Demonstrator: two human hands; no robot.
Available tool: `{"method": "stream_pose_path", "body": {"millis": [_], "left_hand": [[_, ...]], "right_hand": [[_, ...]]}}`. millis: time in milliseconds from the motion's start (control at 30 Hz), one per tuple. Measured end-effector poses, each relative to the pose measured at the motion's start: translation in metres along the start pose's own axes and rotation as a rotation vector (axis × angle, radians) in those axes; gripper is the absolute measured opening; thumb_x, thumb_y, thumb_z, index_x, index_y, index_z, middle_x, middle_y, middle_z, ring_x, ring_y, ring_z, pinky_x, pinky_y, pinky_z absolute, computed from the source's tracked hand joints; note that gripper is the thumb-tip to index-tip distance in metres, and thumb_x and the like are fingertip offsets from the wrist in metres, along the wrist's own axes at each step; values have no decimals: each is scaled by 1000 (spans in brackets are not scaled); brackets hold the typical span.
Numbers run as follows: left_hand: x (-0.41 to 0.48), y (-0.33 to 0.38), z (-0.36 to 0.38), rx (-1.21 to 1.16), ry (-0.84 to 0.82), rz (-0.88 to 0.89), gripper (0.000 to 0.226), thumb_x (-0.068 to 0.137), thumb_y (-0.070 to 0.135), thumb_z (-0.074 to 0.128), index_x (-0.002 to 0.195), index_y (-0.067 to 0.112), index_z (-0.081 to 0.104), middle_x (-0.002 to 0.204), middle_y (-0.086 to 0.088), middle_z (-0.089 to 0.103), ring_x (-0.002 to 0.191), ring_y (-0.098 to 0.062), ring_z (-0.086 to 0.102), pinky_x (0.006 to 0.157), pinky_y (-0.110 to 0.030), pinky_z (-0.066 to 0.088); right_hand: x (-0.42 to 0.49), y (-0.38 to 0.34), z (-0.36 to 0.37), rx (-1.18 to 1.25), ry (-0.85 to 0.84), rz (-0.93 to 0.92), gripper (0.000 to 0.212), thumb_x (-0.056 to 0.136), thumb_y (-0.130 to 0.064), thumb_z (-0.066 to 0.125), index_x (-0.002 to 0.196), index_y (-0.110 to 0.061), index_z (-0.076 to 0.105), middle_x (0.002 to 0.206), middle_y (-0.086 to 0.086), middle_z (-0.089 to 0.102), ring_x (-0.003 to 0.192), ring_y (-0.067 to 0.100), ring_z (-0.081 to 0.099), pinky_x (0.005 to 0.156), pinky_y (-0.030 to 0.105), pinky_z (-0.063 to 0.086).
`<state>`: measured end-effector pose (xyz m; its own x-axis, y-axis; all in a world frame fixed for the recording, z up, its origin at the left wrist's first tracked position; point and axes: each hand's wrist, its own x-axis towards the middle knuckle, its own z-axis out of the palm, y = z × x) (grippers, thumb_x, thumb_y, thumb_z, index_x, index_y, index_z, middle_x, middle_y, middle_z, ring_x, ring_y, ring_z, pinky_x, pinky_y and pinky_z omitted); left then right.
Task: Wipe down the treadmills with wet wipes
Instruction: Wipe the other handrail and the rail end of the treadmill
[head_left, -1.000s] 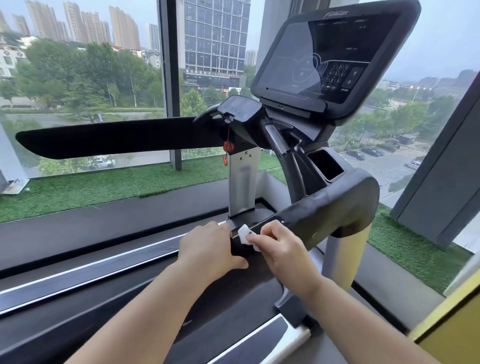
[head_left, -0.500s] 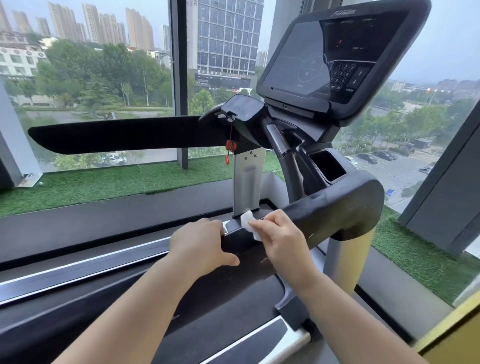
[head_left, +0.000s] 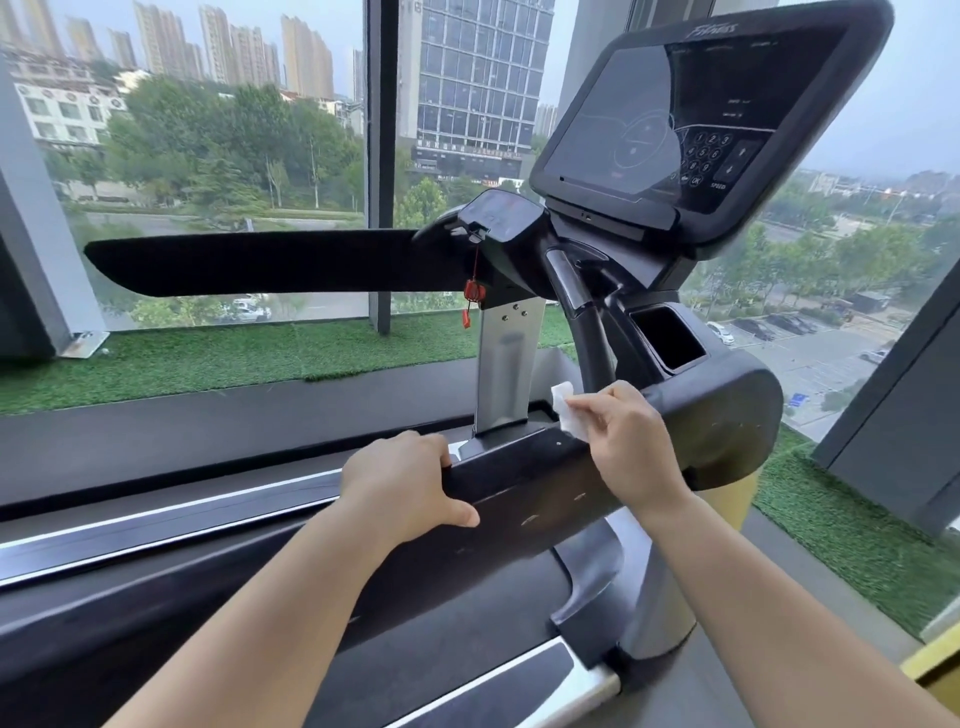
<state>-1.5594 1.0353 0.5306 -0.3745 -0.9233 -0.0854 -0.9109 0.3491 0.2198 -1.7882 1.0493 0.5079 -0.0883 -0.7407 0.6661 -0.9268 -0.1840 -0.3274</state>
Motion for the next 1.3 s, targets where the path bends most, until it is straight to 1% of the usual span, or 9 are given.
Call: {"method": "stream_pose_path", "body": {"millis": [100, 233, 400, 533, 700, 867, 1100, 1233, 1300], "left_hand": [[0, -1, 1, -13, 6, -2, 64, 71, 65, 68, 121, 30, 51, 121, 8, 55, 109, -16, 55, 78, -30, 46], [0, -1, 1, -9, 9, -6, 63, 71, 65, 67, 120, 30, 51, 121, 8, 55, 109, -17, 55, 79, -31, 47], [2, 2, 0, -1, 2, 19, 64, 72, 64, 66, 122, 27, 50, 123, 6, 53, 113, -18, 53, 80, -31, 45], [7, 15, 2, -6, 52, 63, 74, 72, 68, 64, 130, 26, 44, 127, 4, 48, 120, -17, 45, 85, -33, 43], [12, 20, 13, 18, 32, 39, 72, 72, 64, 66, 129, 26, 45, 123, 5, 51, 116, -17, 51, 75, -30, 37], [13, 16, 14, 20, 16, 29, 70, 70, 65, 68, 125, 26, 46, 120, 5, 52, 112, -18, 52, 72, -29, 37], [12, 16, 12, 22, -9, 36, 71, 71, 65, 67, 125, 23, 45, 120, 3, 52, 112, -20, 51, 72, -29, 38], [14, 16, 12, 15, -6, 29, 73, 70, 66, 67, 126, 24, 45, 120, 4, 52, 113, -19, 51, 74, -31, 41], [14, 16, 12, 19, -2, 27, 73, 70, 66, 68, 126, 25, 45, 120, 4, 52, 113, -19, 51, 74, -31, 41]], "right_hand": [[-8, -17, 7, 90, -101, -21, 20, 93, -9, 58, 108, -6, 71, 85, 1, 56, 79, 17, 56, 75, 16, 41], [-23, -23, 13, 4, -158, -97, 31, 84, -32, 66, 104, -10, 73, 82, 2, 57, 77, 21, 55, 74, 30, 46], [-15, -11, 8, 9, -76, -13, 13, 79, -14, 76, 89, -7, 76, 74, 4, 58, 70, 27, 55, 67, 40, 50], [-10, -21, 3, 110, -57, 51, 21, 87, -26, 66, 95, -7, 73, 75, 5, 63, 75, 25, 59, 72, 36, 48], [-24, -54, 26, 73, -84, -158, 17, 87, -23, 61, 98, -15, 72, 72, 0, 58, 64, 22, 56, 64, 35, 49], [-23, -31, 31, 22, -37, -172, 27, 90, -23, 50, 90, -9, 73, 70, 4, 54, 61, 26, 56, 57, 43, 51], [0, 20, 5, -72, 10, 53, 9, 86, -5, 66, 91, -3, 73, 77, 10, 61, 70, 31, 61, 65, 30, 48], [-6, -5, -1, 117, 40, 87, 19, 89, -21, 65, 101, -9, 72, 83, 1, 65, 75, 12, 57, 68, 9, 38], [-18, -28, 11, 161, -23, -7, 16, 89, -25, 65, 98, -13, 71, 82, -3, 63, 73, 9, 56, 69, 11, 42]]}}
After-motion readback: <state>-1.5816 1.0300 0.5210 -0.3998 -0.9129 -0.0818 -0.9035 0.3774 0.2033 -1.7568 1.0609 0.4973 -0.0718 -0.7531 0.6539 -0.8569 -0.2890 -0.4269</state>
